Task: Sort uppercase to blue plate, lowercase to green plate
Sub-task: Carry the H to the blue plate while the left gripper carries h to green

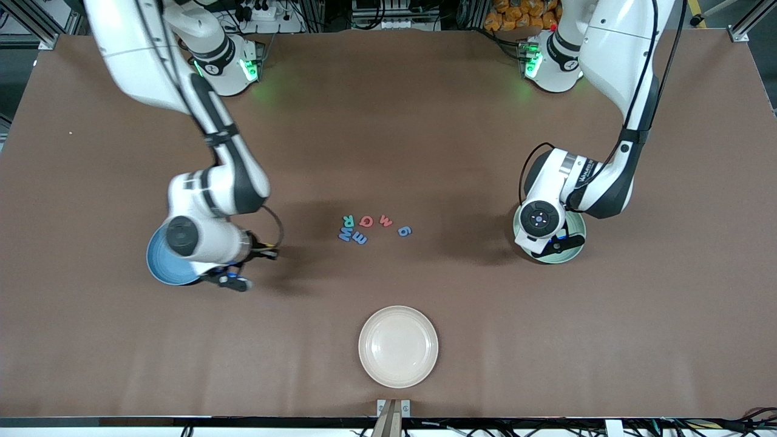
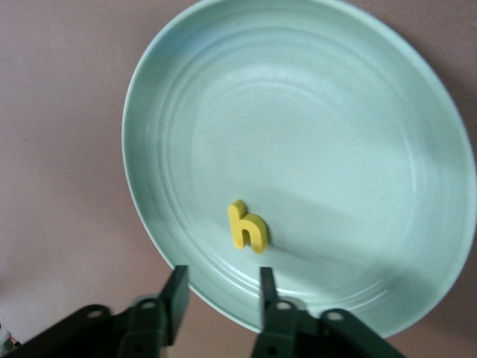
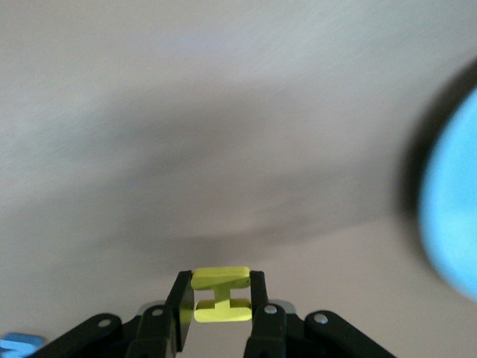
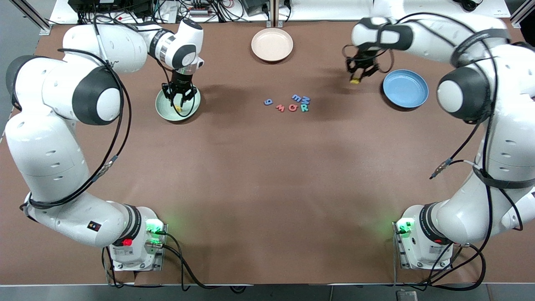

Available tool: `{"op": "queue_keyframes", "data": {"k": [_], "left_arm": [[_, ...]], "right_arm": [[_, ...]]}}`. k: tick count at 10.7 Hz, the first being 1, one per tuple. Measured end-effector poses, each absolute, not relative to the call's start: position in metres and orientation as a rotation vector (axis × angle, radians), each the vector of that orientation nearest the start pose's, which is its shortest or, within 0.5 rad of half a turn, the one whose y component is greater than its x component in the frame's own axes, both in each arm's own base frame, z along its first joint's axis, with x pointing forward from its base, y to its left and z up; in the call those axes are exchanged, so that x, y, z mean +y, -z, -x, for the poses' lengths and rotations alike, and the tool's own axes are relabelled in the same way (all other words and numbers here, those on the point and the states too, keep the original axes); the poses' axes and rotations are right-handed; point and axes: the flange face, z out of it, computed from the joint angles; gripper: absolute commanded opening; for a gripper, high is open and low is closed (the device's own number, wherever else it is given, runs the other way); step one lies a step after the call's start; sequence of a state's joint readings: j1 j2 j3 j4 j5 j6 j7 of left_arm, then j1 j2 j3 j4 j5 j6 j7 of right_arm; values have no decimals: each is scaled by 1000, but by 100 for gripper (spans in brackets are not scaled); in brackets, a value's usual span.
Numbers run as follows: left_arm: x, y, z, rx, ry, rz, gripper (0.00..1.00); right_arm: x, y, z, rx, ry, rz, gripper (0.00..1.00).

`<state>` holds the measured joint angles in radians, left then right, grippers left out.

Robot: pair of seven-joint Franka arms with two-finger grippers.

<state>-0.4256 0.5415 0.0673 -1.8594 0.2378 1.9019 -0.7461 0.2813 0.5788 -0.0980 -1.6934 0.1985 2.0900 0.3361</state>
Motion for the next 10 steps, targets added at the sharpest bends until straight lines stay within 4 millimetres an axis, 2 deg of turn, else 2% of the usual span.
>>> {"op": "queue_keyframes", "data": {"k": [2, 3, 5, 6, 7, 9, 10], "left_arm": [[-195, -206, -553, -353, -397, 2650, 66], [-202, -213, -555, -421, -409, 2683, 66], [-231, -236, -555, -621, -448, 2764, 66], [-252, -247, -552, -719, -447, 2778, 66], [-275, -256, -548, -795, -421, 2774, 66], [-324, -271, -538, -881, -332, 2801, 66], [-343, -280, -541, -989, -297, 2832, 66]], "right_arm": [[64, -257, -650, 315, -314, 3048, 0], [32, -257, -651, 276, -320, 3056, 0], [-28, -255, -650, 202, -324, 3070, 0], [-51, -255, -648, 181, -324, 3075, 50], [-64, -254, -646, 176, -326, 3073, 99], [-66, -252, -645, 168, -335, 3074, 100], [-65, -251, -644, 162, -339, 3074, 100]]}}
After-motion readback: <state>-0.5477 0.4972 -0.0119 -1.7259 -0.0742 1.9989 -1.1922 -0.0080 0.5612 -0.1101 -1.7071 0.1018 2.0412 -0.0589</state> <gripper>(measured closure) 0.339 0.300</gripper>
